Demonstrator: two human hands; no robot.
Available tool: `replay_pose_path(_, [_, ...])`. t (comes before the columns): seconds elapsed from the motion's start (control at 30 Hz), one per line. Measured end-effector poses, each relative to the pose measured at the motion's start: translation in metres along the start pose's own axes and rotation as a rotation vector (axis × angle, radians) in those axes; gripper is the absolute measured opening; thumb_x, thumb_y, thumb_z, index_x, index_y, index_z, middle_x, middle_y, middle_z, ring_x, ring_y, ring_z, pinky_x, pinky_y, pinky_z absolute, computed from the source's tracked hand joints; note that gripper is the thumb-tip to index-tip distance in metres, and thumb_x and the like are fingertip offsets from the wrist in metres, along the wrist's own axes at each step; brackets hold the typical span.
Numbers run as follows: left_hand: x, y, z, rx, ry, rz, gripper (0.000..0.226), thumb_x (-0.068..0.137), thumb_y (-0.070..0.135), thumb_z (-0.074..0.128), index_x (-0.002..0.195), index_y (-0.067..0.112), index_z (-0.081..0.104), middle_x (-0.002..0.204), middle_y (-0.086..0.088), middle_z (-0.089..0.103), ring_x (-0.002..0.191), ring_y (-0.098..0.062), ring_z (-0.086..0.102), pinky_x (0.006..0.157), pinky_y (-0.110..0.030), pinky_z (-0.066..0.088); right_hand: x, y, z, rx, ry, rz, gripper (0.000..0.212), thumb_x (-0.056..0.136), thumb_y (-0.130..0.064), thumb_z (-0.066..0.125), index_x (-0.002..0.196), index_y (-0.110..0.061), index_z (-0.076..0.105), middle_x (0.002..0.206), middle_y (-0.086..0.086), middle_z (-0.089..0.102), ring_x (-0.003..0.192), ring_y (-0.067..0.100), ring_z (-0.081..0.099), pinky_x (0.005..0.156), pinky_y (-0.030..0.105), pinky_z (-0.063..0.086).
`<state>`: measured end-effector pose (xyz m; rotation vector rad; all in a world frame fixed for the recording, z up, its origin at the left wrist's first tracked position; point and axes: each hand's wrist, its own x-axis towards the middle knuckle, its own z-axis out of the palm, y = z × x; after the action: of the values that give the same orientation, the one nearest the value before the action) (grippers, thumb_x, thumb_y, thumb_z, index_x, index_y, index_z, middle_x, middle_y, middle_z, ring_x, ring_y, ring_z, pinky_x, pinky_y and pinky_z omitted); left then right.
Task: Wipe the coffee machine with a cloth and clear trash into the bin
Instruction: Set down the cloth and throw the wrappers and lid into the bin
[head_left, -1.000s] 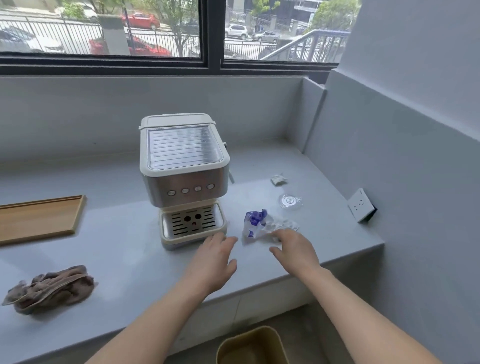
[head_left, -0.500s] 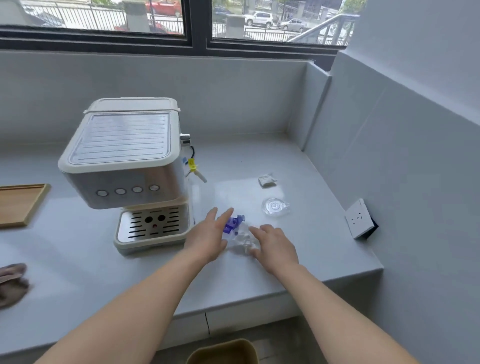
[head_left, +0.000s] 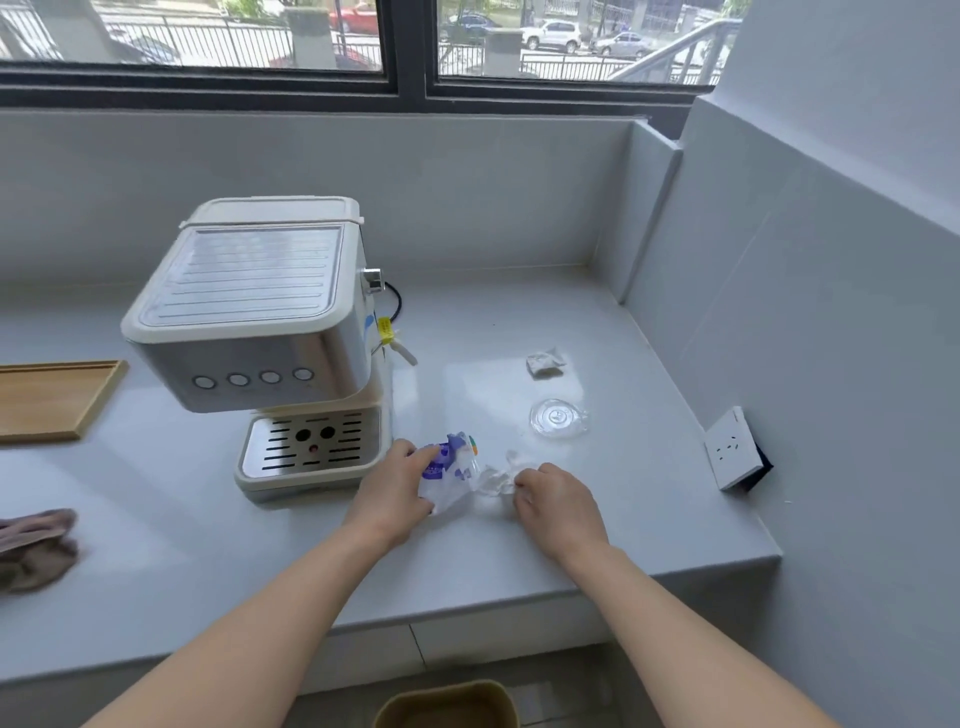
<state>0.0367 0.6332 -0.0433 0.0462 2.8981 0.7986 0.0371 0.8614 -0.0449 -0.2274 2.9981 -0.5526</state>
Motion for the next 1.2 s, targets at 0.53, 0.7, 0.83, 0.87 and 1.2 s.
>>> replay_pose_path(0.53, [-0.119,0.001,-0.015,-0.093,0.213,-0.127,0.070,0.078,0.015,0.074,0.143,0.024,0.050,0.116,0.006,0.047,0.093,-0.017,0.054,0.078,-0.025,0.042,-0.047,-0.022,-0.011,0.105,-0.053,-0.181,0.019,0.092,-0.026,0.052,0.104,-0.021,0.067,0.096,0.002,0.060,0.089,0.025,0.059,0.075,0.036,0.049])
replay_pose_path(0.7, [-0.160,-0.001,-0.010,-0.119,0.230,-0.137,0.067,0.079,0.014,0.074,0.142,0.022,0.051,0.119,0.006,0.048,0.098,-0.018,0.057,0.087,-0.030,0.048,-0.073,-0.030,-0.007,0.133,-0.055,-0.211,0.022,0.094,-0.026,0.051,0.109,-0.022,0.068,0.098,0.002,0.060,0.092,0.025,0.060,0.074,0.035,0.048])
replay_pose_path(0.83, [-0.192,-0.011,-0.001,-0.152,0.234,-0.117,0.066,0.081,0.013,0.073,0.142,0.023,0.050,0.121,0.007,0.047,0.103,-0.015,0.056,0.087,-0.028,0.049,-0.098,-0.038,0.004,0.166,-0.038,-0.234,0.023,0.094,-0.027,0.052,0.110,-0.023,0.068,0.098,0.000,0.061,0.091,0.024,0.059,0.074,0.034,0.048])
replay_pose_path(0.87, [-0.199,-0.014,0.001,-0.150,0.228,-0.121,0.066,0.081,0.014,0.073,0.142,0.023,0.050,0.122,0.007,0.048,0.103,-0.016,0.056,0.087,-0.029,0.050,-0.104,-0.040,0.008,0.168,-0.043,-0.237,0.023,0.094,-0.027,0.053,0.111,-0.022,0.068,0.098,0.000,0.062,0.091,0.023,0.059,0.074,0.034,0.048])
replay_pose_path(1.2, [-0.263,-0.054,0.038,-0.244,0.219,-0.105,0.068,0.081,0.008,0.073,0.143,0.023,0.050,0.124,0.013,0.047,0.099,-0.004,0.053,0.081,-0.017,0.045,-0.162,-0.057,0.065,0.155,-0.129,-0.204,0.023,0.093,-0.028,0.052,0.109,-0.025,0.068,0.092,-0.004,0.060,0.088,0.019,0.058,0.073,0.035,0.051])
